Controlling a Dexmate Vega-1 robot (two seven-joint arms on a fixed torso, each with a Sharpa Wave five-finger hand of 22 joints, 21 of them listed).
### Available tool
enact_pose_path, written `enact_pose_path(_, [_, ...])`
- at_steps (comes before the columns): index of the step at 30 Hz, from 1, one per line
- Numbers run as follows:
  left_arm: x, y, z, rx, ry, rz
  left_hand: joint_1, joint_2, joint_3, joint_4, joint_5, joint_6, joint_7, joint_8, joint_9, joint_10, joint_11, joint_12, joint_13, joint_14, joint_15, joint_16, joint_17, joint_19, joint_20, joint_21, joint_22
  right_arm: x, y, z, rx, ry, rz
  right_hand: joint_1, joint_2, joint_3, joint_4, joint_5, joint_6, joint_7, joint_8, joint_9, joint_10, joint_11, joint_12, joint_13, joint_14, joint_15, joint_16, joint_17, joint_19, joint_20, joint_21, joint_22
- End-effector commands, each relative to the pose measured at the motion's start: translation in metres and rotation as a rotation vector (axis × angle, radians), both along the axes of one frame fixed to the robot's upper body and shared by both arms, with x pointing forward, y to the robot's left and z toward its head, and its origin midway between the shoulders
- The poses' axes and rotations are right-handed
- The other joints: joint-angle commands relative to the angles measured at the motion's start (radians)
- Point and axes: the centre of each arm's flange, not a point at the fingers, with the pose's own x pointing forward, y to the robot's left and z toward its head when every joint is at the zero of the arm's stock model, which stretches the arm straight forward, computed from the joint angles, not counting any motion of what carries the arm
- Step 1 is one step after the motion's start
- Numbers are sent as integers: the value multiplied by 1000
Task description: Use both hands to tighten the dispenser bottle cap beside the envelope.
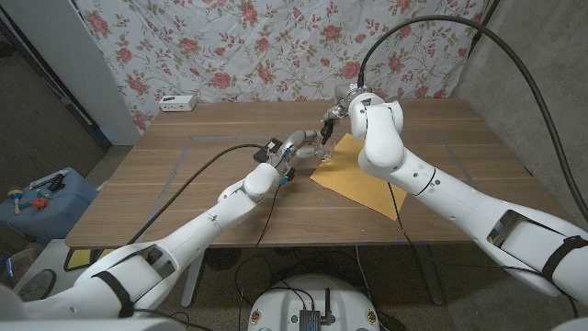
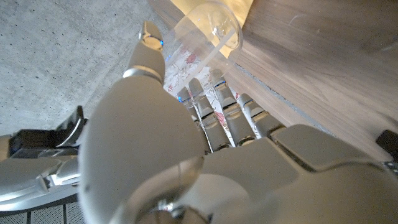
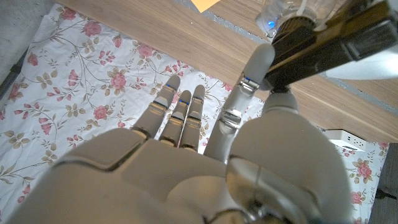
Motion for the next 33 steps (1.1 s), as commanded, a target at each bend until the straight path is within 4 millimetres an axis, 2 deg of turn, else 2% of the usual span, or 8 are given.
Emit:
enact_pose_path(1, [-2,3,-1,-11,-10,5,-109,137,111,101,6,177,41,6,3,99,-12,4,245,9,-66,4,5,1,5,-1,3,-1,6,-4,27,0,11,-5,-1,2,-4,-2,-4,1,-1,-2,5,-1,0,0,11,-1,4,1,8,0,0,3])
enact_pose_path(13, [-1,5,0,-16,-13,8,-109,136,111,101,6,178,39,6,3,99,-12,3,245,9,-66,5,5,1,5,-1,3,-1,6,-2,27,-2,-2,-59,-24,-16,10,-3,-55,5,-31,-11,2,10,-15,0,9,4,-5,4,3,7,-7,3])
enact_pose_path(19, [-2,7,0,-19,-14,11,-109,136,111,101,6,179,40,7,3,98,-9,3,245,8,-66,5,6,1,5,-1,3,-3,4,1,27,-2,0,-101,-30,-27,25,0,-103,6,-61,-11,-3,9,-26,1,3,16,-12,7,-7,17,-12,4])
enact_pose_path(26, [-2,9,1,-20,-17,11,-109,137,111,101,6,178,40,6,3,99,-9,3,245,9,-67,5,5,1,6,-1,3,-7,3,5,33,-7,7,-150,-34,-41,44,1,-145,19,-88,-9,-8,23,-36,2,-1,28,-16,11,-17,26,-14,4])
enact_pose_path(28, [-2,10,1,-20,-17,10,-109,137,111,101,6,177,41,6,3,99,-10,3,245,8,-67,5,5,1,6,-1,3,-8,2,6,37,-12,7,-164,-35,-45,50,2,-153,19,-94,-9,-12,15,-39,2,-2,30,-17,11,-18,27,-14,4])
enact_pose_path(31, [-2,11,1,-20,-19,10,-108,137,111,101,6,177,40,6,3,100,-7,4,245,7,-67,5,6,1,6,-1,3,-10,1,8,47,-19,13,-183,-35,-50,58,3,-181,25,-109,-7,-13,19,-41,2,-4,33,-20,12,-21,30,-15,4])
enact_pose_path(32, [-2,12,2,-20,-20,9,-108,137,111,101,6,177,41,6,3,101,-9,4,245,8,-67,5,6,1,5,-1,3,-10,0,8,52,-22,16,-192,-32,-51,62,4,-193,24,-117,-6,-12,11,-43,3,-4,33,-20,12,-21,29,-14,4])
enact_pose_path(33, [-2,12,2,-20,-20,9,-109,138,111,102,6,177,41,6,3,99,-9,3,245,7,-67,5,6,1,6,-1,3,-11,-1,9,56,-24,23,-196,-31,-51,63,5,-202,25,-122,-6,-11,16,-43,3,-3,33,-21,12,-21,30,-14,4])
